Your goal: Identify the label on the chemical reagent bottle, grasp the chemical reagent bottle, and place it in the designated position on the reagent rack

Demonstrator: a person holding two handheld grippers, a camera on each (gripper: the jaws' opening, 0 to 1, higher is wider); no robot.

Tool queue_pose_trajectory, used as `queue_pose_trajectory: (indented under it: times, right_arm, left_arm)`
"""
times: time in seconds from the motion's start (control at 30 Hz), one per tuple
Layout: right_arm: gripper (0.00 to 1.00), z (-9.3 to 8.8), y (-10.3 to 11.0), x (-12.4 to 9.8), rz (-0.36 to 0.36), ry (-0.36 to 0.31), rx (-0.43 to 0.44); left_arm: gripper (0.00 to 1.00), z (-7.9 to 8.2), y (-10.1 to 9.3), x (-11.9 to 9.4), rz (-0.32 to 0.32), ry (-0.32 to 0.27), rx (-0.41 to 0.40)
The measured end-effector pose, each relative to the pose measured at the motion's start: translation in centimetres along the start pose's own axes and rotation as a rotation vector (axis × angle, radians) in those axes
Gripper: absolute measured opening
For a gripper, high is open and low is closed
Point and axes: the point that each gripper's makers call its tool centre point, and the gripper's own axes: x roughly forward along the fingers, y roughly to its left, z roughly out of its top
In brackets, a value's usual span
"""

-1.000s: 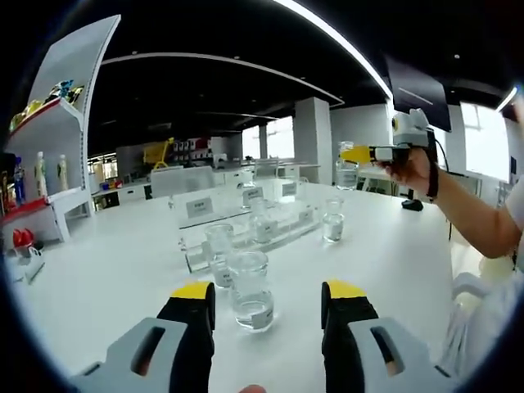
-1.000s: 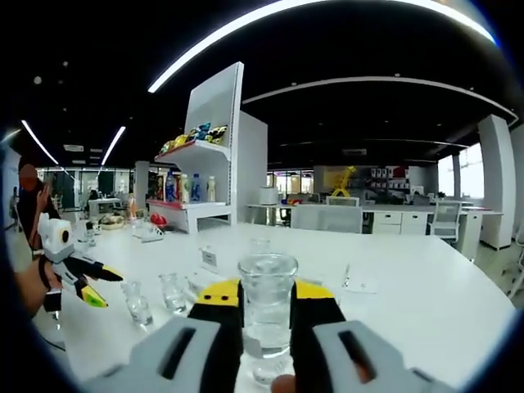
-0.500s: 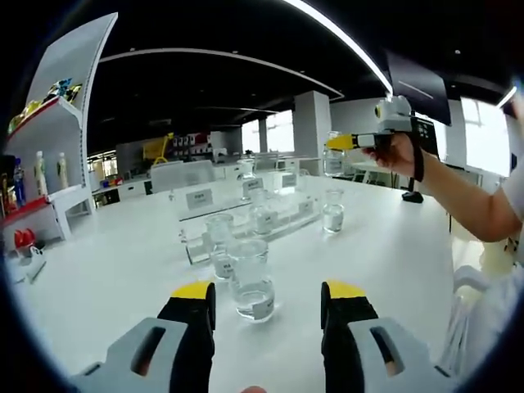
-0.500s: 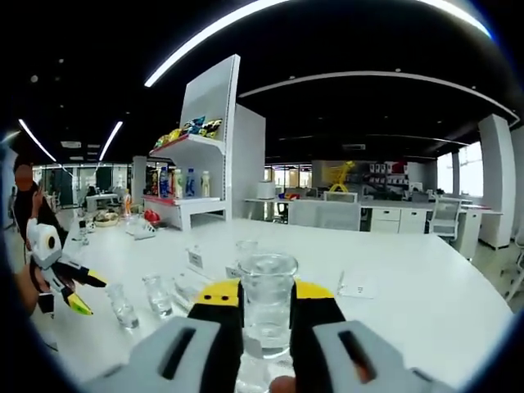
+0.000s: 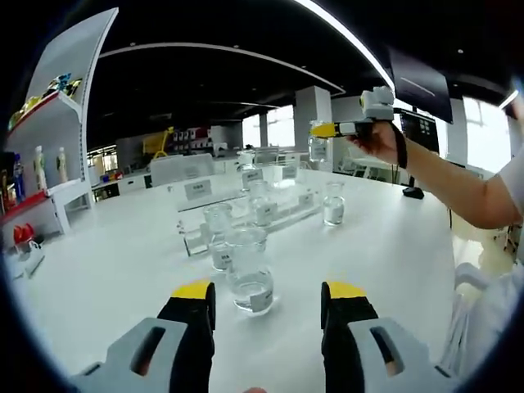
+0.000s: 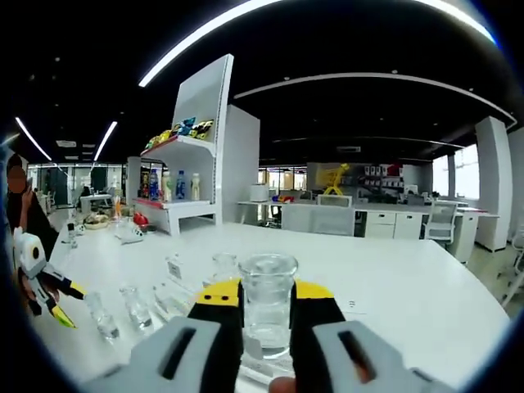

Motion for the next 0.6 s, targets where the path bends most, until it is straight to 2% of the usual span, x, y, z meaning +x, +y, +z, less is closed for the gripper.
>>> queue_pose_trajectory:
  times: [0.13, 0.27, 0.4, 0.6]
  right_arm:
    - [0.19, 0.1, -1.0, 1.2, -0.019, -0.014, 0.015]
    - [0.19, 0.4, -1.3, 2.3, -0.026, -0.016, 0.018]
    - [0.19, 0.8, -1.1, 2.9, -0.016, -0.031, -0.004]
    - [0.19, 1.0, -0.8, 3.8, -0.011, -0.054, -0.041]
  left_arm:
    - [0.52, -0.1, -0.1, 0.0, 0.0, 0.0, -0.001]
    - [0.52, -1.0, -0.4, 0.2, -0.004, 0.022, -0.005]
    - [0.52, -0.7, -1.1, -0.2, -0.009, 0.014, -0.01]
    - [0.52, -0.7, -1.1, -0.5, -0.001, 0.016, -0.009]
